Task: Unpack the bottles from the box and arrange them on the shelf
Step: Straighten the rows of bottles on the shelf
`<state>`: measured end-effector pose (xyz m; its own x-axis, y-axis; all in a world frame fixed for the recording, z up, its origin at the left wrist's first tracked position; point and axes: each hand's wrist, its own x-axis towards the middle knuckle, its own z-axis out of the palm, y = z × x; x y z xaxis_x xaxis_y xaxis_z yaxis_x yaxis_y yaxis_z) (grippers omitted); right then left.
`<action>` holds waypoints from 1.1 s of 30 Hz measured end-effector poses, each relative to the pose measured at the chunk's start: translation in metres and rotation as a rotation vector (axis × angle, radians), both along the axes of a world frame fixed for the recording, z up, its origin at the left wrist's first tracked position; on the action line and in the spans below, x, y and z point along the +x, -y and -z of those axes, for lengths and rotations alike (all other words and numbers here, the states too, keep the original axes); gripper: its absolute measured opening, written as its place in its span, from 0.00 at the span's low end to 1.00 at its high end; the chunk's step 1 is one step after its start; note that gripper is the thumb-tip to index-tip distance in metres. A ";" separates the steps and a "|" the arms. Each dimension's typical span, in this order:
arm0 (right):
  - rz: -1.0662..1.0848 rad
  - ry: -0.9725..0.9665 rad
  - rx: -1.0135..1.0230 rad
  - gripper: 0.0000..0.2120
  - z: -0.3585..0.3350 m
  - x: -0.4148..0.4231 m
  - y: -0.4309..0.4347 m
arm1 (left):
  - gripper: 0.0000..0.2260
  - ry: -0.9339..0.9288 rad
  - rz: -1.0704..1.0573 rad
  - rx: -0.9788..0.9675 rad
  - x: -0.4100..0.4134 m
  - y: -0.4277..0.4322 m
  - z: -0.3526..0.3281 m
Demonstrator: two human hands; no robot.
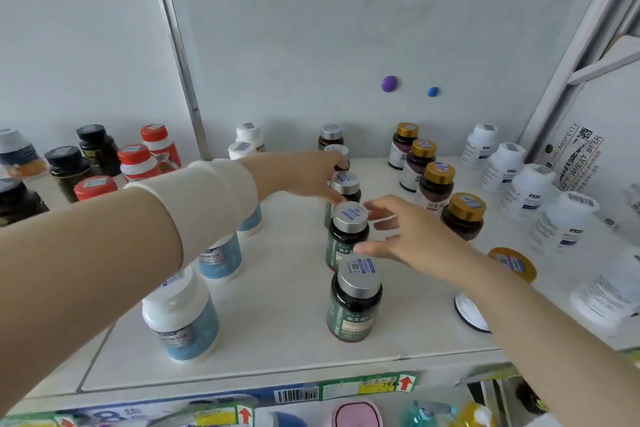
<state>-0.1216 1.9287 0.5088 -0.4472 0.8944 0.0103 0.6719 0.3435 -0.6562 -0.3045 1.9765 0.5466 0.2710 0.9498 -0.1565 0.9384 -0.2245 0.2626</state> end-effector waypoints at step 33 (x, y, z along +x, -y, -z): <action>0.001 -0.135 0.230 0.24 -0.046 -0.012 0.001 | 0.26 -0.079 -0.107 0.055 -0.051 0.027 -0.039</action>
<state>-0.1336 1.9275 0.5550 -0.4271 0.8621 0.2729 0.5838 0.4933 -0.6448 -0.3559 1.9500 0.5860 0.1570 0.9802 -0.1204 0.9750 -0.1345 0.1767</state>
